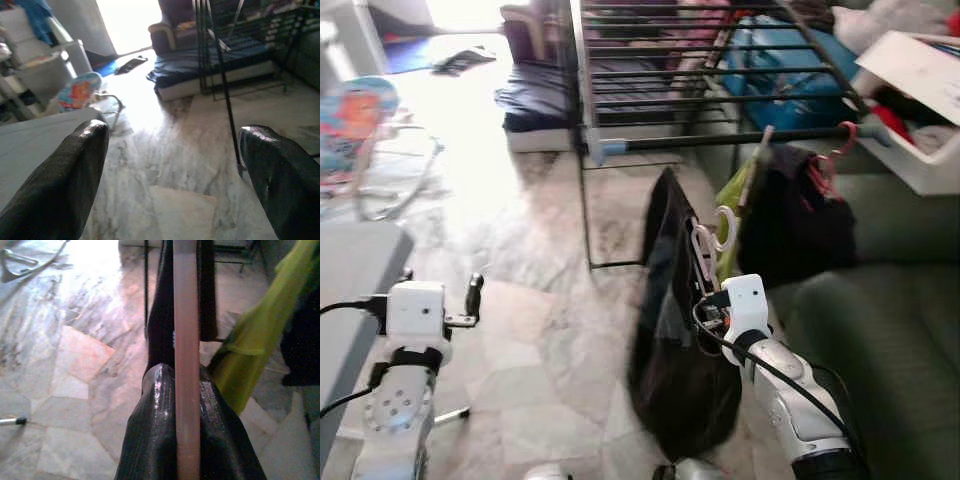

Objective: Hang hanger

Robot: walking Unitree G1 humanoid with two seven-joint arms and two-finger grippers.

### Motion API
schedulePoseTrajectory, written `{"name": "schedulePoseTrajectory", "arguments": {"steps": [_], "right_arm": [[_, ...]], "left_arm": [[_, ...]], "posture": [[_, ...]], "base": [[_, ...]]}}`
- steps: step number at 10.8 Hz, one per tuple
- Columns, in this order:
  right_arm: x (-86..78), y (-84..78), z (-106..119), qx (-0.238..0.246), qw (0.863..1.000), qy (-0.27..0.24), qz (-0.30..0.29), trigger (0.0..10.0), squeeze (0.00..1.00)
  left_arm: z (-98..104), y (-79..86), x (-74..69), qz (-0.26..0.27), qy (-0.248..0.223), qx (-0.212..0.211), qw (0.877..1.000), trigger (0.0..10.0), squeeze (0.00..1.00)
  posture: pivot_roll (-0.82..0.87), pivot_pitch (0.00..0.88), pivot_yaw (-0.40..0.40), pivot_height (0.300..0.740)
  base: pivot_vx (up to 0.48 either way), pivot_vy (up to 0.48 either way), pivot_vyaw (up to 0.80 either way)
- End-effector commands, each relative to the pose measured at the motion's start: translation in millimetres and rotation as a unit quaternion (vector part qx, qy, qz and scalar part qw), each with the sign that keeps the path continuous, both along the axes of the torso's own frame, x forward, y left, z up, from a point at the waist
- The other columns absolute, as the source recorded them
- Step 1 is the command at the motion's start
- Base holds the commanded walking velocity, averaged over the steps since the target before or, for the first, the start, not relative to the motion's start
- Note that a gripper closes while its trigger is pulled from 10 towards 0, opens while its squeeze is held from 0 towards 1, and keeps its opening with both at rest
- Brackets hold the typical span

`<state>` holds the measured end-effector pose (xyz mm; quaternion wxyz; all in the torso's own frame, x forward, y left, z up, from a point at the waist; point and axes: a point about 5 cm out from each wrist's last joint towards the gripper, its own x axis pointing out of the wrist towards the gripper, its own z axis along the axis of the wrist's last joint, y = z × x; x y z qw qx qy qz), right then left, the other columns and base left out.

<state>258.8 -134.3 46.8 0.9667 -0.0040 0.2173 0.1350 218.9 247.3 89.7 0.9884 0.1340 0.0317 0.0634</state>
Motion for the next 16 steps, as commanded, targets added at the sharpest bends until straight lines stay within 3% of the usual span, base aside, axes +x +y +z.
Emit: {"name": "schedulePoseTrajectory", "arguments": {"steps": [1,3,5,8,16], "right_arm": [[8.4,1.2,15,0.005,0.999,-0.045,0.001,10.0,0.0],[8.5,2.6,15,0.008,0.999,-0.045,0.001,10.0,0.0],[8.6,10.8,13,0.021,0.999,-0.028,0.025,10.0,0.0],[5.3,15.7,8,0.02,0.998,-0.007,0.054,10.0,0.0],[15.2,4.7,16,-0.006,0.999,-0.049,-0.003,10.0,0.0]], "left_arm": [[5,-1.4,3.3,-0.008,-0.005,0.007,1.0,10.0,0.0],[1,-9.2,8.2,-0.029,0.009,-0.023,0.999,10.0,0.0],[2,-16.6,15.0,-0.045,0.01,-0.026,0.999,10.0,0.0],[3,-18.4,20.7,-0.049,0.012,-0.04,0.998,10.0,0.0],[-1,-29.8,24.6,-0.069,0.022,-0.056,0.996,10.0,0.0]], "posture": [[-0.03,0.0,-0.034,0.74],[-0.03,0.0,-0.031,0.74],[-0.03,0.0,-0.031,0.74],[-0.03,0.0,-0.04,0.74],[-0.03,0.0,-0.034,0.74]], "base": [[0.0,0.0,0.0],[0.0,0.0,0.0],[0.0,0.0,0.0],[0.395,0.271,0.0],[0.386,0.034,0.0]]}}
